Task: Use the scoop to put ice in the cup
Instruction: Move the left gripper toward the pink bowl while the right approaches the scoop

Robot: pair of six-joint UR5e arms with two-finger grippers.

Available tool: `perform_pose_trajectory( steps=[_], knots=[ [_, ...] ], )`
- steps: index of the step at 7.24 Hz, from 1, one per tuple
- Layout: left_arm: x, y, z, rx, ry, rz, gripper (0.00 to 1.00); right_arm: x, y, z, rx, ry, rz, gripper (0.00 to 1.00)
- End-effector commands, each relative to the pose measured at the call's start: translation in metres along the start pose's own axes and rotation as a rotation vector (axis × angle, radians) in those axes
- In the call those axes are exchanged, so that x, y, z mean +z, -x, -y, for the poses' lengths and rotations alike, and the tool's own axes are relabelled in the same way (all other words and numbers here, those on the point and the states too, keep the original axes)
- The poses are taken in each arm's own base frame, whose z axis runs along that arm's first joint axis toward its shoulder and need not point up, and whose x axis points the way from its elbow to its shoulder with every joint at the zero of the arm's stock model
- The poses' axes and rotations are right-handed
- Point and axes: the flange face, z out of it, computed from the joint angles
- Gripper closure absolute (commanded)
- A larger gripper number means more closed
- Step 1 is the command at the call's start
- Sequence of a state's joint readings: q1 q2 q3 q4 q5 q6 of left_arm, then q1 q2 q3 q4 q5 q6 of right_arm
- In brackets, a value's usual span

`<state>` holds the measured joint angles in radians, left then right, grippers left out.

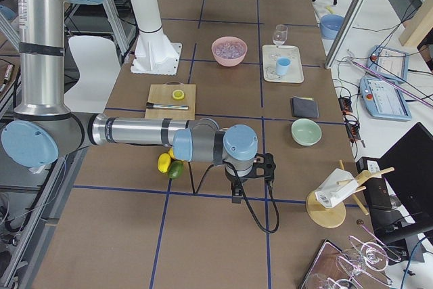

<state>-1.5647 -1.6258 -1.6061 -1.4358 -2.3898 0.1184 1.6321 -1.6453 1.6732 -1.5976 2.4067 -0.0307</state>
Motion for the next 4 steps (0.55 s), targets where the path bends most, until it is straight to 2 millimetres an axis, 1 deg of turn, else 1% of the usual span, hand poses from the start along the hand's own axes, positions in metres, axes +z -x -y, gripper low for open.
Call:
perform_pose_trajectory(
  steps=[1,3,4],
  knots=[
    [-0.001,-0.001,0.001,0.003,-0.001,0.000,0.00,0.002,-0.002,-0.001,-0.021,-0.019,-0.002,0.00],
    [-0.022,-0.024,0.008,0.051,-0.046,-0.002,0.00,0.001,-0.001,-0.001,-0.021,-0.022,0.001,0.00],
    [-0.037,-0.040,0.013,0.085,-0.074,0.001,0.00,-0.007,0.007,0.006,-0.039,-0.038,0.001,0.00]
  ],
)
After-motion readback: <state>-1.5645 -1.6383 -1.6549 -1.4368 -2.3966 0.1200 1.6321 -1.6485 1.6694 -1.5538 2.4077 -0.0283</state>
